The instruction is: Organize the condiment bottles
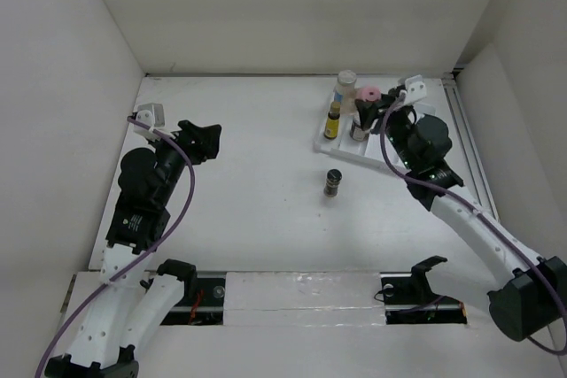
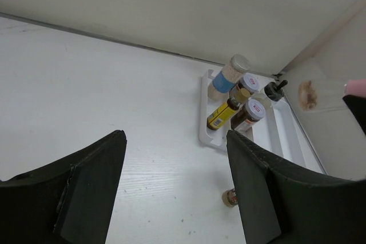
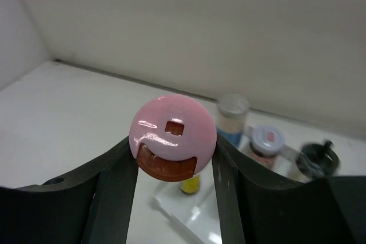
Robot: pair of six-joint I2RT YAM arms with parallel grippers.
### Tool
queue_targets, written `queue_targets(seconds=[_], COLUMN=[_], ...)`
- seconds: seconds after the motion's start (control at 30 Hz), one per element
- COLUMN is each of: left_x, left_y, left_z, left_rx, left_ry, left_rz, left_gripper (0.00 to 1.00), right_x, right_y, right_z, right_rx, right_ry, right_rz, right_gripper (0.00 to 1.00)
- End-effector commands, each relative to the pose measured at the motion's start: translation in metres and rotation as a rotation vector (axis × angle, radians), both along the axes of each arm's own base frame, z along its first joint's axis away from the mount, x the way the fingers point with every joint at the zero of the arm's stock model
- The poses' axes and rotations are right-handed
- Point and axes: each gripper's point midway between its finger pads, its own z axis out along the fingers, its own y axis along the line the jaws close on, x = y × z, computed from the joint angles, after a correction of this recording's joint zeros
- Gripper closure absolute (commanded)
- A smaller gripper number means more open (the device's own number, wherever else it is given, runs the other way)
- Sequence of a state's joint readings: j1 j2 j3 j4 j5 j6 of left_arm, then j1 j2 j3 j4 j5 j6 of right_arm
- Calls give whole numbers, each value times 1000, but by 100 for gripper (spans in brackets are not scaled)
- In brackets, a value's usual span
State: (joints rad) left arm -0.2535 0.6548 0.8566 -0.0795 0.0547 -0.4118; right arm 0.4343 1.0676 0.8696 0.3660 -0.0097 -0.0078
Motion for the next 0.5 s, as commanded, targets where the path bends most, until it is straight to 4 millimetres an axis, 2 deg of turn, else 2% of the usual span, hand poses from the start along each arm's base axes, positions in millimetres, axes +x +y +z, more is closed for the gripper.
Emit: queue_targets(seconds=[0.0,0.1,0.2,0.3,0.47], left_x=[0,0,0,-2,-2], left_y=[-7,-8,-8,-6,-6], left_z=[7,7,7,9,9], left_rx=[2,-7,-7,-9,-9], left_ry=[-39,-37,-37,-46,-46], left_rz=[-41,-42,-42,-32,-32], left_gripper=[33,33,33,33,33], right_x=[24,46,59,68,81], right_y=[-63,-105,-126,-133,-138], right_z=[-47,-92,-125,-161,-196], right_rx=[41,60,65,46,20], right_ry=[127,242,329,418,517], right_rz=[-268,-414,-472,-498,-516], right_gripper=[63,63,63,63,63])
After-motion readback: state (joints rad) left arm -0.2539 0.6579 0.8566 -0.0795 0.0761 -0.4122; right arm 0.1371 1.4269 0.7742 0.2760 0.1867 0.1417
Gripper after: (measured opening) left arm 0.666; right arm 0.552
